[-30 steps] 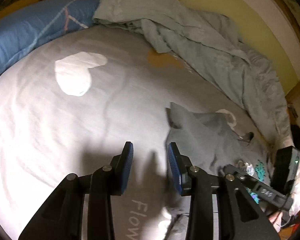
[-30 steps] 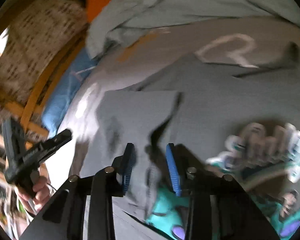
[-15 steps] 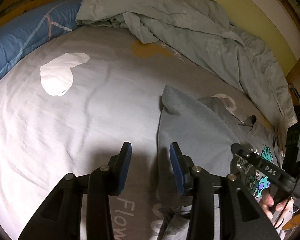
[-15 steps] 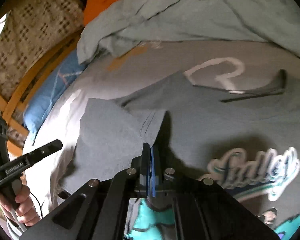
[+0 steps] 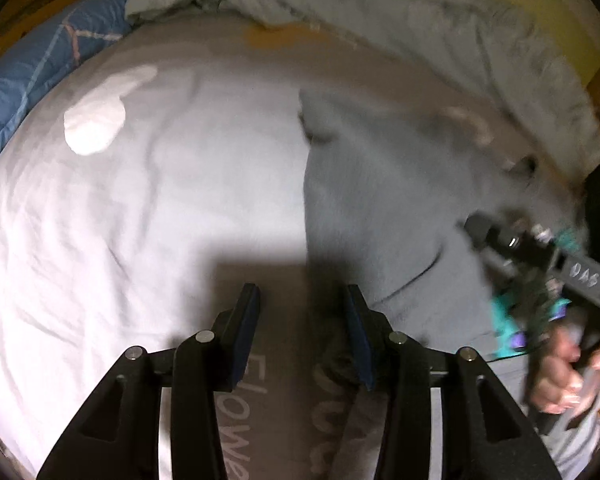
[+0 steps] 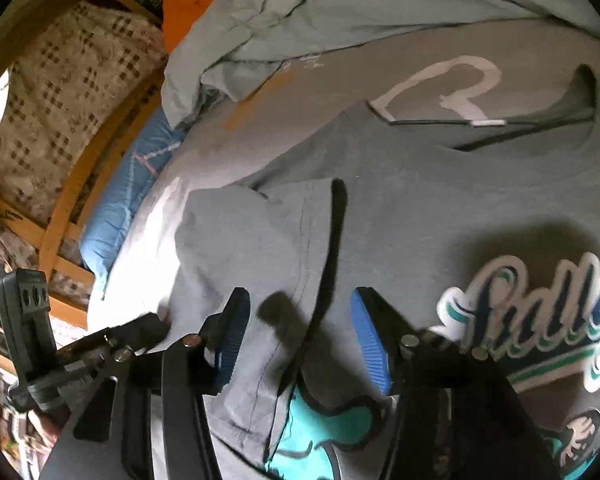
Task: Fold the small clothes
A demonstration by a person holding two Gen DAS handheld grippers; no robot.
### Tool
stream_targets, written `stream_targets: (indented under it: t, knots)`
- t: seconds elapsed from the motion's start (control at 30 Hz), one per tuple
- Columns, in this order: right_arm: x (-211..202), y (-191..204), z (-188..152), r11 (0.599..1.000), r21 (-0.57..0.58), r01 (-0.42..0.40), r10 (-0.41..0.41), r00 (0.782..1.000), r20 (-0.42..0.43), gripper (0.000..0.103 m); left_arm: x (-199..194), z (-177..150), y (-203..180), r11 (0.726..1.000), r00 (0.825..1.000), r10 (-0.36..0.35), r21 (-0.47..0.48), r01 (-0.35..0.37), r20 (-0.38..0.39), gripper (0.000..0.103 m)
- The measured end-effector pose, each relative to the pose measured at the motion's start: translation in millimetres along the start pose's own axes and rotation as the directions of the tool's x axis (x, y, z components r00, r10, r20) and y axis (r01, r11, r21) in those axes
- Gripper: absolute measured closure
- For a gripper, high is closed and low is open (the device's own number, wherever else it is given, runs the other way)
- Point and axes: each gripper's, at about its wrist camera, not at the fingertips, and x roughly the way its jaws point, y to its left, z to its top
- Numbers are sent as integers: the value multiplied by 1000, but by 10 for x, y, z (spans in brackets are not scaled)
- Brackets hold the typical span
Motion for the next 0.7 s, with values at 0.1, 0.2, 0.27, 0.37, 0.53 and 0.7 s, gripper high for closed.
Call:
stream_targets:
  t: [0.1, 0.2, 0.27, 0.37, 0.53, 0.7]
  knots:
    - [135, 88, 52, 996, -48, 73, -73, 997, -6, 100, -9, -43, -45, 999, 999, 29, 31, -30, 16, 59]
    - [-40, 89, 51, 997, -39, 62, -61, 998, 25, 101, -35, -64, -13, 999, 999, 51, 0, -51, 11, 58]
    - [-241, 141, 24, 996, -57, 75, -71, 995, 65, 102, -64, -73, -30, 996, 996, 87, 0, -87, 19, 53]
    - [-376, 156, 17, 996, -47, 80, -76, 994, 80, 101, -44, -94, -110, 984, 985, 171, 40, -173, 38, 44]
    - [-287, -32, -27, 984, -21, 175, -174, 984, 24, 59, -41, -59, -45, 989, 989, 144, 11, -145, 21, 44]
    - [-551, -121, -378, 994, 51, -99, 99, 995, -9, 56, -324, -14, -48, 989, 987, -147, 16, 147, 69, 45]
